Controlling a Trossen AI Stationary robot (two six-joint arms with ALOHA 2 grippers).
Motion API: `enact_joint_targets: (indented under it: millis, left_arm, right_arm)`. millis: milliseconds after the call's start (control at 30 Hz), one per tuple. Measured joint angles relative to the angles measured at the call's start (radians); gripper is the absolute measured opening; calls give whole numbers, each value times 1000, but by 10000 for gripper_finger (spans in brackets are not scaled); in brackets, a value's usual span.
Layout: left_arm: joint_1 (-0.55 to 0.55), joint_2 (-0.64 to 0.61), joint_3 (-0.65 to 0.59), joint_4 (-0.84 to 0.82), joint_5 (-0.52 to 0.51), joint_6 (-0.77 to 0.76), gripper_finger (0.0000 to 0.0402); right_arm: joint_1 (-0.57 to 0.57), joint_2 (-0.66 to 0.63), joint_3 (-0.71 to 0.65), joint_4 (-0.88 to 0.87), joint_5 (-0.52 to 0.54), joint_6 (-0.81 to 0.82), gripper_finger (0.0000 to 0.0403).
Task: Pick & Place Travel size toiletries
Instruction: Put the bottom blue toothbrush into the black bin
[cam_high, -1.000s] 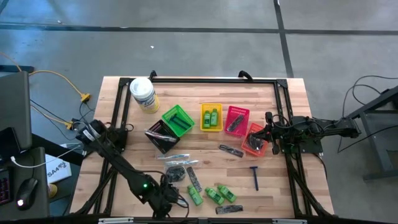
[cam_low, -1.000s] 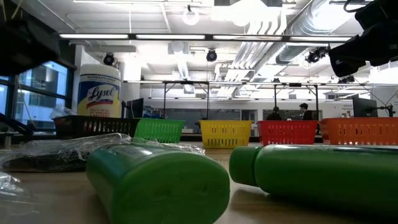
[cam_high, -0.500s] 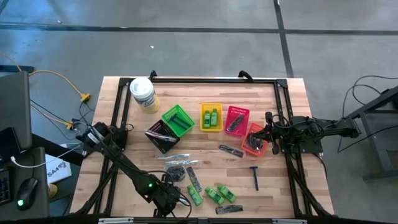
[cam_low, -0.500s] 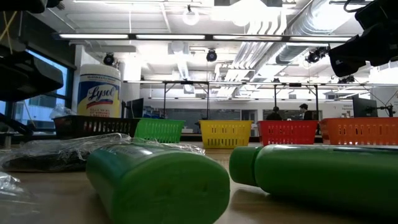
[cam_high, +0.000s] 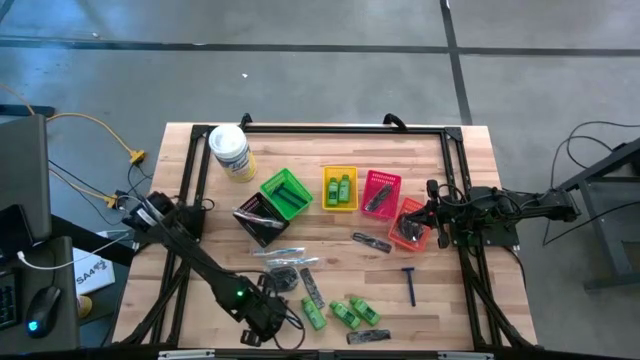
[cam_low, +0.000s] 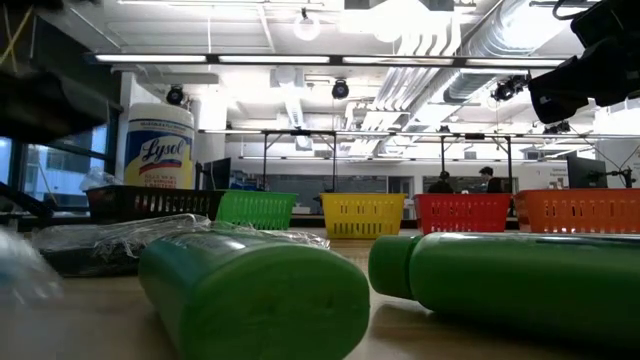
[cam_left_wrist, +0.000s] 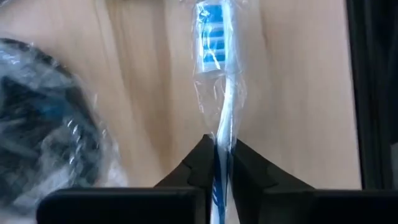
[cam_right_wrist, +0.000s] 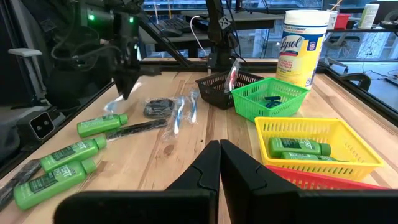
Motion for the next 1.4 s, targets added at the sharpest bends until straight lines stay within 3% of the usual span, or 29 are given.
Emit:
enact_joint_targets:
  millis: [200, 467, 1000, 1200, 1400]
  left_arm:
    - [-23, -164, -1, -100, -190, 88, 13]
    - [-17, -488, -66, -74, -408, 322, 16]
    - [16, -1346, -751, 241, -585, 333, 15]
    - [15, -1527, -879, 295, -605, 348, 15]
    - [16, -1586, -978, 299, -662, 356, 15]
  right_arm:
    - [0, 0, 0, 0, 0, 0, 3]
    - [0, 0, 0, 0, -1, 0, 3]
    - [0, 0, 0, -6, 0, 0, 3]
    - [0, 0, 0, -6, 0, 0, 3]
    - [0, 0, 0, -6, 0, 0, 3]
